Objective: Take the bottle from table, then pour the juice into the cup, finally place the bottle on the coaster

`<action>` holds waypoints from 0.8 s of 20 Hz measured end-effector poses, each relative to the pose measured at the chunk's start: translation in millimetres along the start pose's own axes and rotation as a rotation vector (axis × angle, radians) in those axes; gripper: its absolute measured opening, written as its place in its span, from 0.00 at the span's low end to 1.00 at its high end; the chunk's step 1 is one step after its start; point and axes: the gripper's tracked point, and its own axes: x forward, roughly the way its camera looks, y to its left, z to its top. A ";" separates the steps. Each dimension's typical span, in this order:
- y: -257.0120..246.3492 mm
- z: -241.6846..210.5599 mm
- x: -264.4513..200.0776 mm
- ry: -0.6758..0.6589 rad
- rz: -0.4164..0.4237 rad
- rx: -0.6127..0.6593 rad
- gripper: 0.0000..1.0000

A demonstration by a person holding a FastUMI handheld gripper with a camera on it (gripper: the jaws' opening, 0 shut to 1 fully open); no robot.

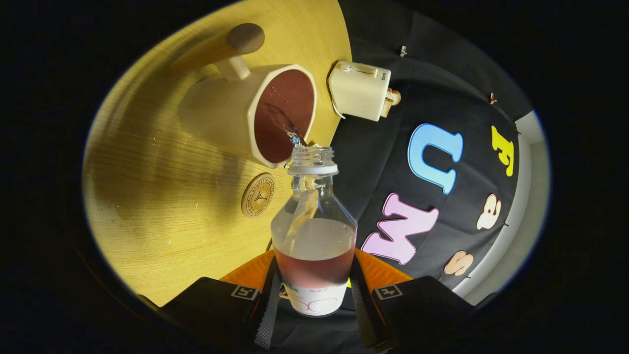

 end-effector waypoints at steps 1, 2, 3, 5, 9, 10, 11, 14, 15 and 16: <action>-0.2 0.0 -0.6 -0.001 -0.003 -0.007 0.70; -1.1 0.6 -0.3 -0.003 -0.006 -0.014 0.70; -1.8 0.3 -0.8 -0.006 -0.009 -0.020 0.70; -4.2 1.3 -2.2 -0.012 -0.018 -0.034 0.70; -8.0 3.6 -1.7 -0.024 -0.030 -0.060 0.70; -8.3 5.3 -1.6 -0.026 -0.030 -0.068 0.70; -9.8 6.1 -1.9 -0.029 -0.034 -0.076 0.70; -10.6 9.1 -2.5 -0.038 -0.041 -0.105 0.70; -9.5 9.5 -2.7 -0.040 -0.036 -0.115 0.70; -8.5 9.7 -2.5 -0.042 -0.034 -0.126 0.70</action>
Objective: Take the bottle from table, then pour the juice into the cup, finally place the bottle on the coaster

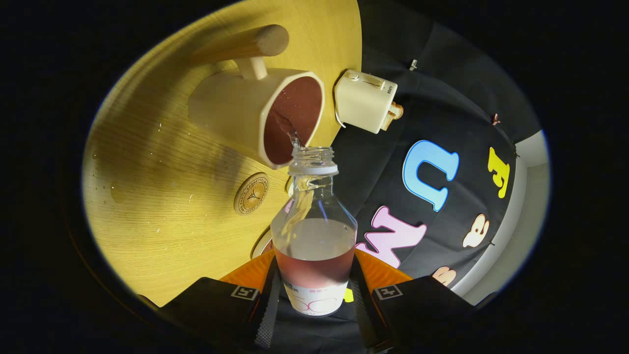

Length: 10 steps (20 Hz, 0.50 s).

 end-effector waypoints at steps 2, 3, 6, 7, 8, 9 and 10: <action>-0.5 0.8 -3.2 -0.005 -0.008 -0.019 0.70; -1.8 1.8 -2.2 -0.008 -0.014 -0.030 0.70; -5.9 4.2 -1.1 -0.020 -0.033 -0.061 0.70; -6.9 4.7 -1.0 -0.025 -0.038 -0.073 0.70; -9.1 5.1 -0.5 -0.030 -0.044 -0.087 0.70; -11.0 4.9 -0.8 -0.033 -0.051 -0.098 0.70; -13.0 5.6 0.2 -0.037 -0.057 -0.106 0.70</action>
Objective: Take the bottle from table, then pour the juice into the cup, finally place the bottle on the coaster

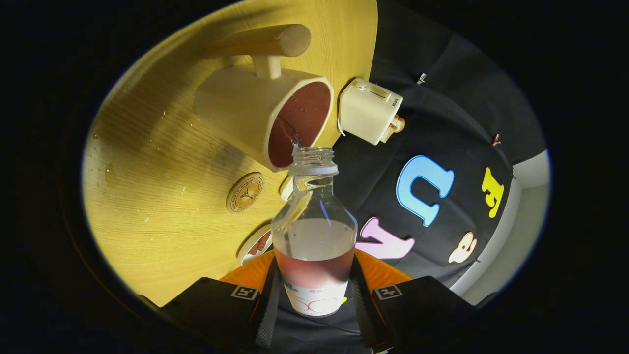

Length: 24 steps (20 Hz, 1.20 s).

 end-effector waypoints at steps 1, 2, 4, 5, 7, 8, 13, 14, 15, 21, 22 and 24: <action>-1.2 0.6 0.7 -0.004 -0.006 -0.008 0.70; -5.0 1.8 2.3 -0.011 -0.012 -0.018 0.70; -12.2 5.7 6.0 -0.023 -0.026 -0.043 0.70; -14.3 6.8 6.5 -0.028 -0.031 -0.057 0.70; -15.5 10.7 5.8 -0.045 -0.038 -0.084 0.70; -15.7 11.2 5.9 -0.052 -0.043 -0.102 0.70; -21.2 12.7 5.0 -0.072 -0.065 -0.151 0.70; -24.5 13.6 6.0 -0.073 -0.072 -0.161 0.70; -27.7 14.2 5.9 -0.074 -0.084 -0.172 0.70; -35.7 17.6 7.2 -0.092 -0.120 -0.211 0.70; -35.0 17.5 6.5 -0.093 -0.118 -0.213 0.70; -33.6 16.7 7.0 -0.092 -0.110 -0.210 0.70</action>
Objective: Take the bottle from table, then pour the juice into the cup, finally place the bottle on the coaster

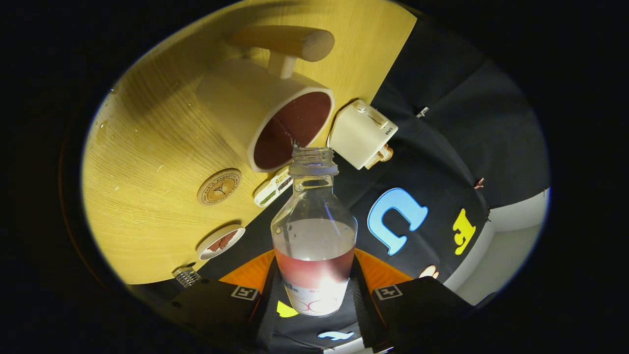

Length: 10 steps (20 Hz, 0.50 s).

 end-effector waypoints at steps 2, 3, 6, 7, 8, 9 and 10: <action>-1.7 0.5 0.2 0.000 -0.002 0.000 0.70; -3.0 0.6 0.1 -0.003 -0.005 0.000 0.70; -5.4 1.9 0.8 -0.008 -0.011 0.016 0.70; -5.5 2.3 0.3 -0.010 -0.013 0.017 0.70; -5.3 3.1 -0.9 -0.011 -0.011 0.019 0.70; -3.5 3.8 -1.8 -0.012 -0.003 0.025 0.70; -3.2 3.1 -0.7 -0.011 0.001 0.030 0.70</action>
